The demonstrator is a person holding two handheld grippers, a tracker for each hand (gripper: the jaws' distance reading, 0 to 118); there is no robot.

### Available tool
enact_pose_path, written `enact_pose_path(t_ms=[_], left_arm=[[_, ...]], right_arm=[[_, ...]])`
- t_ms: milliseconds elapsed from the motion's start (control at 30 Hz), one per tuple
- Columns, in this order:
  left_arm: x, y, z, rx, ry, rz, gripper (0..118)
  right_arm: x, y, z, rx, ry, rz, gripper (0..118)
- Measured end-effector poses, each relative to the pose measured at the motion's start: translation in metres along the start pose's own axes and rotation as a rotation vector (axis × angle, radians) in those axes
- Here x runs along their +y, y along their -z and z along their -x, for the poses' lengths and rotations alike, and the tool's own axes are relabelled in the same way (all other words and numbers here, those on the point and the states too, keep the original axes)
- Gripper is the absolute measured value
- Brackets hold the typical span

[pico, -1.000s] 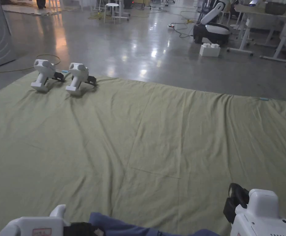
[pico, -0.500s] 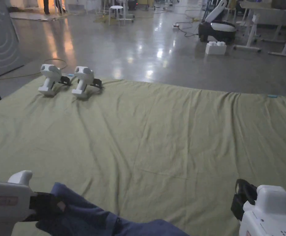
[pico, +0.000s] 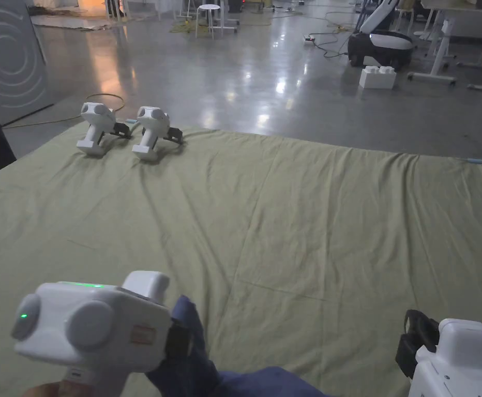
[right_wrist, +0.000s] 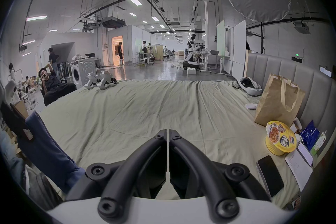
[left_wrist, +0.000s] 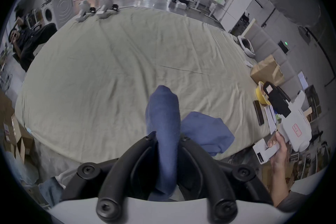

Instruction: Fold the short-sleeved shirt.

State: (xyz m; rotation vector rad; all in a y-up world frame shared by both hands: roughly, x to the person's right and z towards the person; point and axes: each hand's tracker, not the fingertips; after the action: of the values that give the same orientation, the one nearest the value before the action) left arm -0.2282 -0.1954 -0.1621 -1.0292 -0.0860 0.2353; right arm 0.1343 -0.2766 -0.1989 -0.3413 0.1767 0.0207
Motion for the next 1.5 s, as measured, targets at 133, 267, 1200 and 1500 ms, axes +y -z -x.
enact_pose_path(t_ms=[133, 267, 1200, 1500], left_arm=[[0.001, 0.02, -0.043, -0.017, 0.046, 0.038, 21], [-0.008, 0.054, -0.088, -0.014, 0.155, 0.104, 21], [-0.005, 0.096, -0.083, -0.25, -0.032, 0.121, 68], [-0.033, 0.161, -0.103, -0.375, -0.032, 0.235, 20]], right_arm=[[-0.004, -0.001, -0.004, -0.012, 0.008, 0.008, 4], [-0.007, -0.003, -0.008, -0.021, 0.016, 0.018, 4], [-0.012, -0.013, -0.023, -0.058, 0.022, 0.043, 4], [-0.016, -0.012, -0.024, -0.059, 0.029, 0.054, 4]])
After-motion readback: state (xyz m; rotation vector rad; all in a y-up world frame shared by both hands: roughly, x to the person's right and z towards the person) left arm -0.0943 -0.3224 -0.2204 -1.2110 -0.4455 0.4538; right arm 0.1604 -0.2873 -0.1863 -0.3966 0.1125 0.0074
